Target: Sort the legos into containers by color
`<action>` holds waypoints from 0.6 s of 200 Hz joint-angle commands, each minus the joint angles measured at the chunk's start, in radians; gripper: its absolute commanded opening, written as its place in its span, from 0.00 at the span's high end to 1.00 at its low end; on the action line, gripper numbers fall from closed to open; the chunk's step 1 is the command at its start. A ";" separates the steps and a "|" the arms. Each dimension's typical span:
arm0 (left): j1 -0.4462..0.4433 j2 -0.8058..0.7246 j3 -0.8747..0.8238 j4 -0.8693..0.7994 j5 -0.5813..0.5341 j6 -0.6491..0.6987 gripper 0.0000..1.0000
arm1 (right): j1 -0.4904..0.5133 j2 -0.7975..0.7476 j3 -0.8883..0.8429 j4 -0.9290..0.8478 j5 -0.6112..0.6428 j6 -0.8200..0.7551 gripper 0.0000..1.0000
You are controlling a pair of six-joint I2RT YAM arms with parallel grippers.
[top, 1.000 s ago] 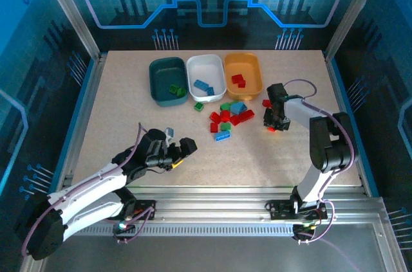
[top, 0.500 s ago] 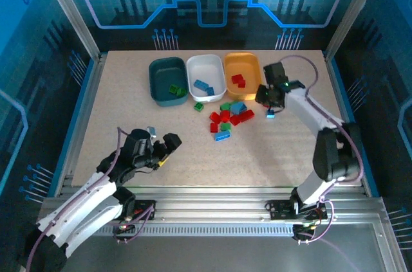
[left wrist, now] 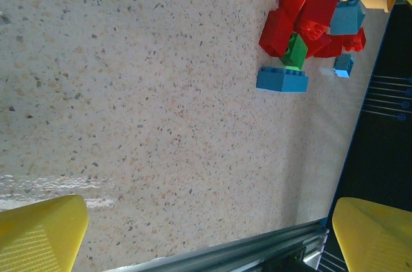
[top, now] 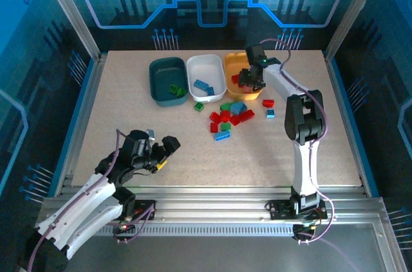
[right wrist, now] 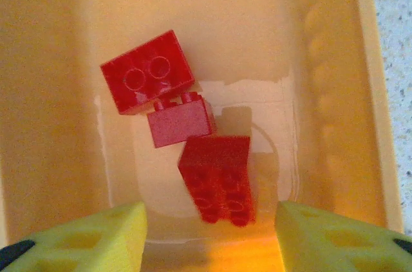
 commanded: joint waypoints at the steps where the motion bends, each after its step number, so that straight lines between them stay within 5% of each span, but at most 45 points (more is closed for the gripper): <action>1: 0.009 0.023 0.018 -0.019 0.031 0.037 0.01 | 0.024 -0.081 0.023 -0.037 0.011 -0.014 0.41; 78: 0.012 0.017 -0.001 -0.028 0.000 0.024 0.01 | 0.240 -0.543 -0.581 0.090 0.100 0.064 0.07; 120: 0.042 -0.087 -0.002 -0.146 -0.091 0.019 0.01 | 0.342 -0.558 -0.711 0.065 0.035 0.268 0.04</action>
